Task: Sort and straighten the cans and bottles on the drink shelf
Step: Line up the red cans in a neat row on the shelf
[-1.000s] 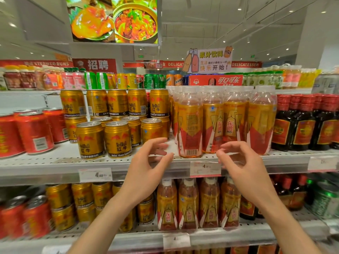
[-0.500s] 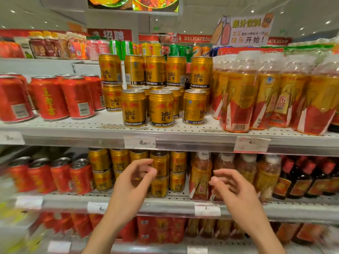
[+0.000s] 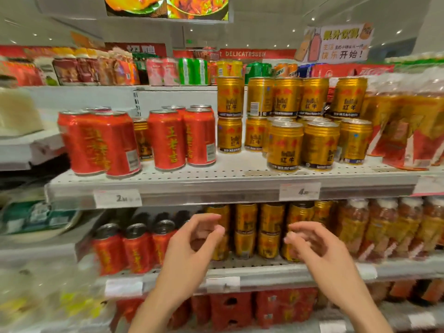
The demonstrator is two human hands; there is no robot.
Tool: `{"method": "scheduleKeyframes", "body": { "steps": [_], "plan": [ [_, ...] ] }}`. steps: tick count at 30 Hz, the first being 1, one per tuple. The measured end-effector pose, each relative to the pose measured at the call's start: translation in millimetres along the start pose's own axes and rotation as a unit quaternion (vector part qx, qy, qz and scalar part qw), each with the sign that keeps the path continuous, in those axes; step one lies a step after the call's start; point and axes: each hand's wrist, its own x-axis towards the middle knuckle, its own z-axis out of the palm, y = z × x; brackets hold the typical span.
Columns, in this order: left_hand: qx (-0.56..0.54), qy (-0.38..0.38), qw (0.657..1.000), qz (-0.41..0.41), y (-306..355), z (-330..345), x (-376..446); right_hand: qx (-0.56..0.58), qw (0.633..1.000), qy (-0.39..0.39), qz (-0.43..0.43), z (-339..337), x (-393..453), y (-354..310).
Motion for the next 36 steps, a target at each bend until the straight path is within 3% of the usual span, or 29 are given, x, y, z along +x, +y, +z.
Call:
{"method": "scheduleKeyframes", "body": {
  "steps": [9, 14, 18, 21, 24, 26, 30, 36],
  "plan": [
    [0.007, 0.001, 0.999, 0.039, 4, -71, 10, -0.053, 0.996, -0.009, -0.077, 52, 4, -61],
    [0.089, 0.045, 0.99, 0.102, 20, -109, 23, -0.103, 0.981, -0.027, -0.165, 73, 27, -109],
    [0.214, 0.102, 0.945, 0.225, 42, -144, 47, -0.163, 0.948, -0.024, -0.271, 96, 57, -157],
    [0.328, 0.154, 0.878, 0.312, 58, -169, 75, -0.218, 0.912, -0.015, -0.347, 115, 85, -190],
    [0.407, 0.18, 0.829, 0.337, 71, -188, 104, -0.299, 0.868, -0.022, -0.396, 137, 112, -216],
    [0.462, 0.151, 0.813, 0.32, 75, -198, 120, -0.352, 0.846, -0.058, -0.396, 151, 127, -225],
    [0.496, 0.065, 0.822, 0.271, 75, -207, 140, -0.41, 0.826, -0.122, -0.367, 166, 142, -233],
    [0.452, 0.061, 0.843, 0.286, 69, -212, 149, -0.394, 0.828, -0.146, -0.373, 155, 144, -238]
  ]
}}
